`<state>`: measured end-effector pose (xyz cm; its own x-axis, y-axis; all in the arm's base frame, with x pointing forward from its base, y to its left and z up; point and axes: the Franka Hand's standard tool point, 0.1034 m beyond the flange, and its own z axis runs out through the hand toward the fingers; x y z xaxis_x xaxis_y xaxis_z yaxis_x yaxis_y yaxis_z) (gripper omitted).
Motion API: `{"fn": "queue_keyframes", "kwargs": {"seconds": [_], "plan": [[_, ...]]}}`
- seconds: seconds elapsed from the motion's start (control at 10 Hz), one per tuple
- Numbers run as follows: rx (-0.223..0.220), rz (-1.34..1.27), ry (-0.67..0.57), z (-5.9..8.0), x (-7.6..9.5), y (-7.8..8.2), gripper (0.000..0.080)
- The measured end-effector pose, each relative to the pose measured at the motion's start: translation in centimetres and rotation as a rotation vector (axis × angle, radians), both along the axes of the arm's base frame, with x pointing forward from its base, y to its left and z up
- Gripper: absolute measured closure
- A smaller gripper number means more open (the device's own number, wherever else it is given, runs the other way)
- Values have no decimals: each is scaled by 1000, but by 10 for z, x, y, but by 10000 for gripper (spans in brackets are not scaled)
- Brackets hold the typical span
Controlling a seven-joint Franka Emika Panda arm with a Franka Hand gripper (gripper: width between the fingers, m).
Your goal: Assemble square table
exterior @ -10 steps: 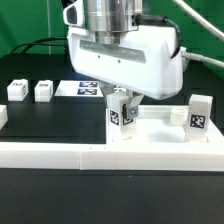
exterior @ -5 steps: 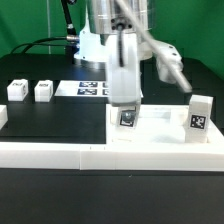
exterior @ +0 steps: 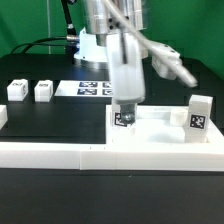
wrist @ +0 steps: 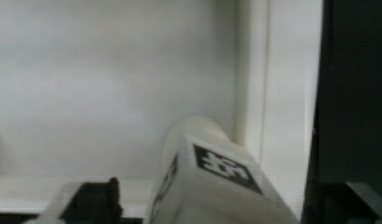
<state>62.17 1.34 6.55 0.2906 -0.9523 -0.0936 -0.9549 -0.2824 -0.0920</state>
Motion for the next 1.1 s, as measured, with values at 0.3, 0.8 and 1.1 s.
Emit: {"fn": "queue_keyframes", "kwargs": {"seconds": [0.3, 0.8, 1.1], "plan": [[-13, 210, -22, -1, -1, -1, 159], [-95, 891, -80, 2, 5, -5, 150], [-85, 754, -68, 2, 4, -4, 448]]}}
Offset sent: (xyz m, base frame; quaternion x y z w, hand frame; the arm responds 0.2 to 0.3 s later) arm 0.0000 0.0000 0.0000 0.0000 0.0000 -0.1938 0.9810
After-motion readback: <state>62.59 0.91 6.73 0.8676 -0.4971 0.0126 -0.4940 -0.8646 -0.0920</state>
